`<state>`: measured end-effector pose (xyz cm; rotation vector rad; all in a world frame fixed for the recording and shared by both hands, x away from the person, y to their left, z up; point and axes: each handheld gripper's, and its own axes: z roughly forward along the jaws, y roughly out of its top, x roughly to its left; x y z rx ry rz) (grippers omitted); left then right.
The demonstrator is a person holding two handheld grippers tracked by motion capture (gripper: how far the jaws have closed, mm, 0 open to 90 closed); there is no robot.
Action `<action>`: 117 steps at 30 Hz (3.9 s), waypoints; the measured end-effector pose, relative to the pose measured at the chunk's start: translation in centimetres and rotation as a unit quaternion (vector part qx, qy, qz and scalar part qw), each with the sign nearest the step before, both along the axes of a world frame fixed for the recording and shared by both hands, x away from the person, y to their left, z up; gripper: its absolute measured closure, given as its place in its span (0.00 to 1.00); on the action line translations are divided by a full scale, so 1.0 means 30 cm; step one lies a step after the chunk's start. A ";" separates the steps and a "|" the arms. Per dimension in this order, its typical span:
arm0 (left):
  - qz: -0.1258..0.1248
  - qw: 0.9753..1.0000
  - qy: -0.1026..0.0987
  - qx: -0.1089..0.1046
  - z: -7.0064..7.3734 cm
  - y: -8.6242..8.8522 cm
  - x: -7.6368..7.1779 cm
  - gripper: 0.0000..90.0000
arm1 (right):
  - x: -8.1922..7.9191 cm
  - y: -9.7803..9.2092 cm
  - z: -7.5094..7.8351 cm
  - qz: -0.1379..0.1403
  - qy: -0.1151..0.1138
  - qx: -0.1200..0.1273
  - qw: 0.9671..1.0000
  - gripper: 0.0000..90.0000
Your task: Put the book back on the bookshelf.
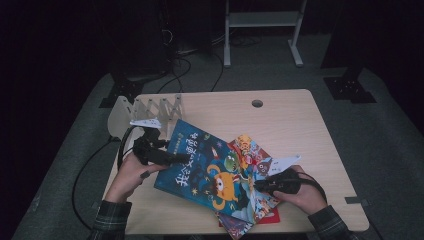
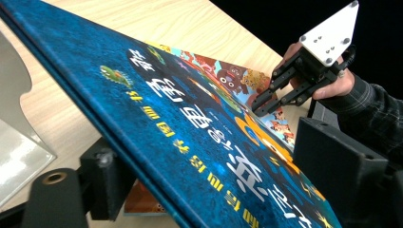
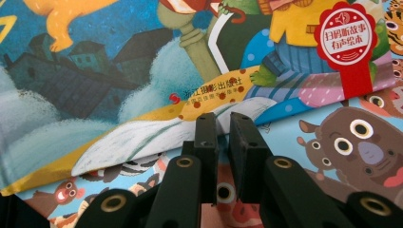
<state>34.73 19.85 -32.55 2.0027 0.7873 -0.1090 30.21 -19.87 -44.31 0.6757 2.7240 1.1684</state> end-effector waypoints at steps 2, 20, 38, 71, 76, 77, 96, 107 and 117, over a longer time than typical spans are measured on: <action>0.001 1.000 0.004 0.003 0.011 -0.008 0.007 0.23 | -0.001 -0.001 0.000 0.000 0.001 0.000 1.000 0.90; -0.004 0.999 0.025 0.032 0.070 -0.075 0.109 0.47 | -0.024 -0.025 -0.001 0.011 0.012 0.009 1.000 0.83; -0.031 0.998 0.022 0.046 0.166 -0.133 0.172 0.71 | -0.047 0.006 0.002 0.014 -0.008 -0.002 1.000 0.80; -0.054 0.987 0.030 0.145 0.380 -0.281 0.243 0.81 | -0.001 0.104 -0.018 -0.014 -0.031 0.021 0.999 0.64; -0.056 0.986 0.032 0.152 0.399 -0.293 0.244 0.83 | 0.045 0.030 -0.020 -0.074 -0.039 0.044 0.995 0.51; -0.056 0.986 0.032 0.153 0.403 -0.295 0.244 0.83 | 0.051 0.017 -0.019 -0.084 -0.042 0.047 0.994 0.50; -0.072 0.981 0.034 0.177 0.463 -0.335 0.229 0.89 | 0.189 -0.313 -0.053 -0.268 -0.088 0.027 0.959 0.36; -0.086 0.978 0.030 0.186 0.490 -0.356 0.213 0.92 | 0.234 -0.376 -0.113 -0.320 -0.072 0.015 0.945 0.34; -0.080 0.979 0.011 0.185 0.509 -0.337 0.198 0.92 | 0.256 -0.377 -0.141 -0.339 -0.066 -0.016 0.938 0.31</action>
